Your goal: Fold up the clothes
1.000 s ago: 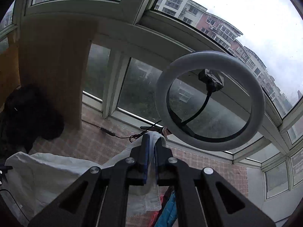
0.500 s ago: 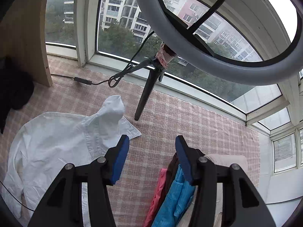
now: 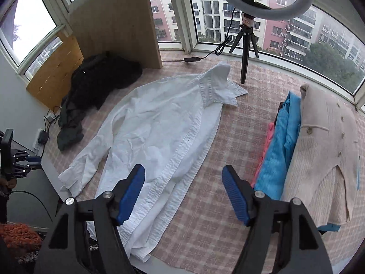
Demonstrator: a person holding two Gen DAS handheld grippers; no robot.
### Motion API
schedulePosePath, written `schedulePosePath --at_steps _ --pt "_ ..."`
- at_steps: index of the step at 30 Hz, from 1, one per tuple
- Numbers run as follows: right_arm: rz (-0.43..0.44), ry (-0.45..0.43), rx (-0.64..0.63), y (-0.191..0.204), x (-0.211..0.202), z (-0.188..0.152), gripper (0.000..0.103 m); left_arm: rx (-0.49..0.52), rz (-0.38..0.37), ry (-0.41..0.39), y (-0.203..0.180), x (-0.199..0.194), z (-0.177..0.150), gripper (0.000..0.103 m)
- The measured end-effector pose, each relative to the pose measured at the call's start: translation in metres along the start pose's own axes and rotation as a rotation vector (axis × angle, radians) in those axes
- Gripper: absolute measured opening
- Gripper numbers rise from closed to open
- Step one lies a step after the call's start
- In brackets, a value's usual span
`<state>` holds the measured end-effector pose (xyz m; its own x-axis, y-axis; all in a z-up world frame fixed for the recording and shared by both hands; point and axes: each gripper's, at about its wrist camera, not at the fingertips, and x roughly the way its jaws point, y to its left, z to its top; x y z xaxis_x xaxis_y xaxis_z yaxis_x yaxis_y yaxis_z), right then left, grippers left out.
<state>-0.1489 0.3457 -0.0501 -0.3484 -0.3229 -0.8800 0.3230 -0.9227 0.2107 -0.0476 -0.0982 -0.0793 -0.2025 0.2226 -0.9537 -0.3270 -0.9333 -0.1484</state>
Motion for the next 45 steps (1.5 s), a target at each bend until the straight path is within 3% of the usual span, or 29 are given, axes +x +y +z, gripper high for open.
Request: schedulePosePath --at_steps 3,6,13,18,22,24,28,30,32,34,35,37,41,45 --pt "0.089 0.083 0.072 0.015 0.042 -0.050 0.069 0.012 -0.017 0.021 -0.033 0.031 -0.019 0.029" --pt "0.166 0.111 0.073 0.045 0.071 -0.070 0.067 0.001 -0.005 0.020 -0.046 0.058 -0.022 0.029" --pt "0.278 0.082 -0.153 0.164 0.097 -0.044 0.067 0.021 0.133 0.030 -0.035 0.078 -0.045 0.030" --pt "0.179 0.142 -0.259 0.230 0.164 -0.029 0.067 -0.042 0.107 0.014 -0.016 0.073 -0.071 0.031" --pt "0.107 0.203 -0.214 0.242 0.214 -0.028 0.067 -0.072 0.115 -0.006 -0.007 0.066 -0.083 0.031" --pt "0.113 0.222 -0.194 0.246 0.226 -0.031 0.067 -0.074 0.125 -0.017 -0.002 0.062 -0.086 0.033" --pt "0.095 0.181 -0.259 0.264 0.230 -0.037 0.064 -0.077 0.113 -0.037 0.009 0.061 -0.085 0.036" --pt "0.087 0.153 -0.301 0.272 0.229 -0.038 0.028 -0.069 0.110 -0.041 0.013 0.066 -0.082 0.036" --pt "0.086 0.158 -0.311 0.271 0.229 -0.033 0.015 -0.050 0.101 -0.043 0.014 0.070 -0.080 0.036" --pt "0.169 0.176 -0.226 0.254 0.222 -0.023 0.011 -0.019 0.087 -0.054 0.007 0.073 -0.080 0.036" --pt "0.214 0.173 -0.172 0.241 0.211 -0.017 0.004 0.001 0.072 -0.062 0.002 0.073 -0.079 0.037" --pt "0.299 0.162 -0.067 0.215 0.190 -0.006 0.004 0.047 0.058 -0.081 -0.009 0.075 -0.079 0.042" --pt "0.335 0.052 -0.002 0.177 0.123 0.018 0.004 0.095 0.041 -0.107 -0.025 0.085 -0.072 0.045" --pt "0.326 -0.023 0.028 0.157 0.075 0.044 0.004 0.126 0.023 -0.075 -0.036 0.102 -0.065 0.046"
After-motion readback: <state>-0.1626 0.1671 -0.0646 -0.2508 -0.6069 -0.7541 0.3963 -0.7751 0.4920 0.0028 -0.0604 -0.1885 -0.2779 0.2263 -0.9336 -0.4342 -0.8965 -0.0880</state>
